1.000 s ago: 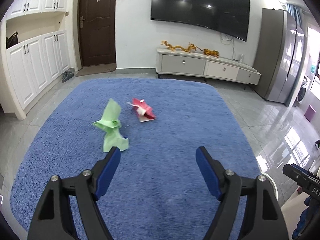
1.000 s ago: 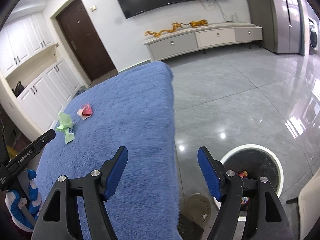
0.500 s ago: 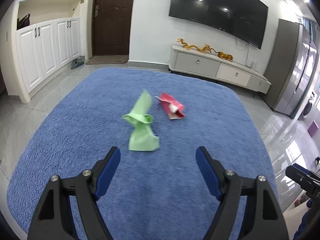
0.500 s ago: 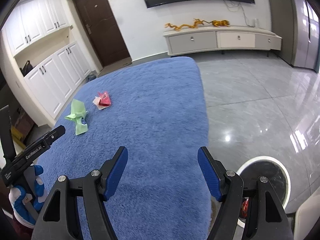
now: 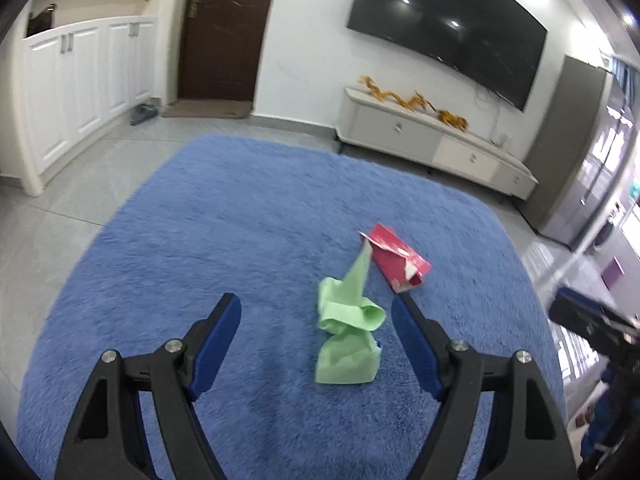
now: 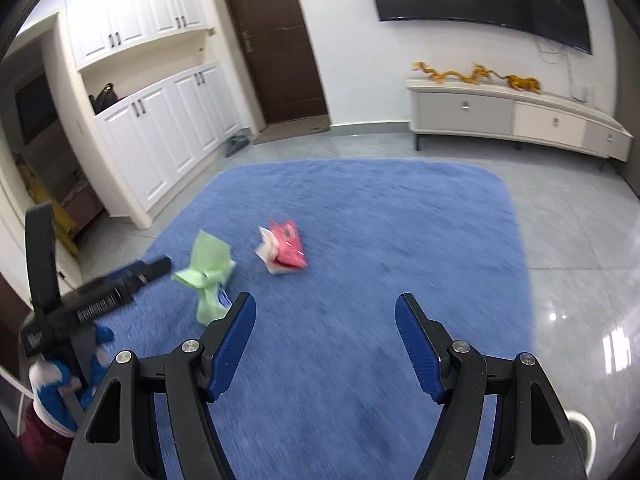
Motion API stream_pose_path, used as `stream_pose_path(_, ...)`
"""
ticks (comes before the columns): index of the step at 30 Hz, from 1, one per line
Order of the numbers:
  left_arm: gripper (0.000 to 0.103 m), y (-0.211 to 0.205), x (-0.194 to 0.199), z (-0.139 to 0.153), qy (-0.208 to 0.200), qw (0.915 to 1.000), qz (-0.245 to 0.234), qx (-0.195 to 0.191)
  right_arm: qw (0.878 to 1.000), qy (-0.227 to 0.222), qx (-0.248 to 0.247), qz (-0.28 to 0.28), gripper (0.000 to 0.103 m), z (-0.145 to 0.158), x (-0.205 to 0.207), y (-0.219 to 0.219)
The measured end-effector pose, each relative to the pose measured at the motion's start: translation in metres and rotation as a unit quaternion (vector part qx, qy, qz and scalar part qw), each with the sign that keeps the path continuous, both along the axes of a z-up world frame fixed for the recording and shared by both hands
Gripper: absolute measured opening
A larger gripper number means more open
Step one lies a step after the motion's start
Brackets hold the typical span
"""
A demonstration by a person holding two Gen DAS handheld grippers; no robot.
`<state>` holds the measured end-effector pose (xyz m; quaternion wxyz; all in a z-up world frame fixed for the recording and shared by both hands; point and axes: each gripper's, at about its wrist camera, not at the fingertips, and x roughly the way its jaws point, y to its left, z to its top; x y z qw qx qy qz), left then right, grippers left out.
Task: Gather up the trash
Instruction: 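Grasp the green paper wrapper with the left tool while the right tool grasps the pink wrapper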
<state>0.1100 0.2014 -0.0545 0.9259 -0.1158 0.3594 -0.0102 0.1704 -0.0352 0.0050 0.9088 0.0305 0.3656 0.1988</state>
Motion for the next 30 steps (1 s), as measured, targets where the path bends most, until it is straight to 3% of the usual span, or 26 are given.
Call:
stream_pose_path(4,0.077,-0.007,0.02,-0.02,0.028,0.9993,-0.022,-0.009,1.0,0.01,0.004,0.026,0.071,-0.01,0.032,0.032)
stream_pose_path(8,0.076,0.0,0.036,-0.041,0.057,0.9979,-0.011,-0.027,0.999,0.02,0.003,0.046,0.071,-0.021,0.062,0.061)
stream_pose_path(14,0.076,0.004,0.038,-0.045,0.057,0.9977,-0.014,-0.034,0.997,0.048,-0.008,0.055,0.071,-0.046,0.102,0.09)
stream_pose_path(19,0.076,-0.004,0.041,-0.045,0.056,0.9981,-0.017,-0.018,0.995,0.072,-0.025,0.057,0.061,-0.069,0.12,0.105)
stream_pose_path(20,0.075,-0.004,0.041,-0.045,0.055,0.9981,-0.017,-0.021,0.995,0.076,-0.027,0.057,0.05,-0.073,0.122,0.107)
stream_pose_path(21,0.073,-0.002,0.041,-0.045,0.054,0.9982,-0.015,-0.024,0.995,0.078,-0.029,0.056,0.038,-0.075,0.124,0.107)
stream_pose_path(22,0.069,-0.001,0.04,-0.045,0.052,0.9982,-0.013,-0.028,0.995,0.076,-0.031,0.054,0.036,-0.077,0.124,0.106)
stream_pose_path(26,0.054,0.001,0.038,-0.045,0.046,0.9979,-0.022,-0.039,0.996,0.066,-0.021,0.052,0.035,-0.074,0.116,0.095)
stream_pose_path(28,0.04,-0.004,0.034,-0.044,0.044,0.9977,-0.035,-0.037,0.997,0.06,-0.016,0.048,0.035,-0.069,0.107,0.085)
stream_pose_path(30,0.035,-0.009,0.029,-0.042,0.04,0.998,-0.041,-0.027,0.997,0.056,-0.007,0.043,0.034,-0.064,0.096,0.074)
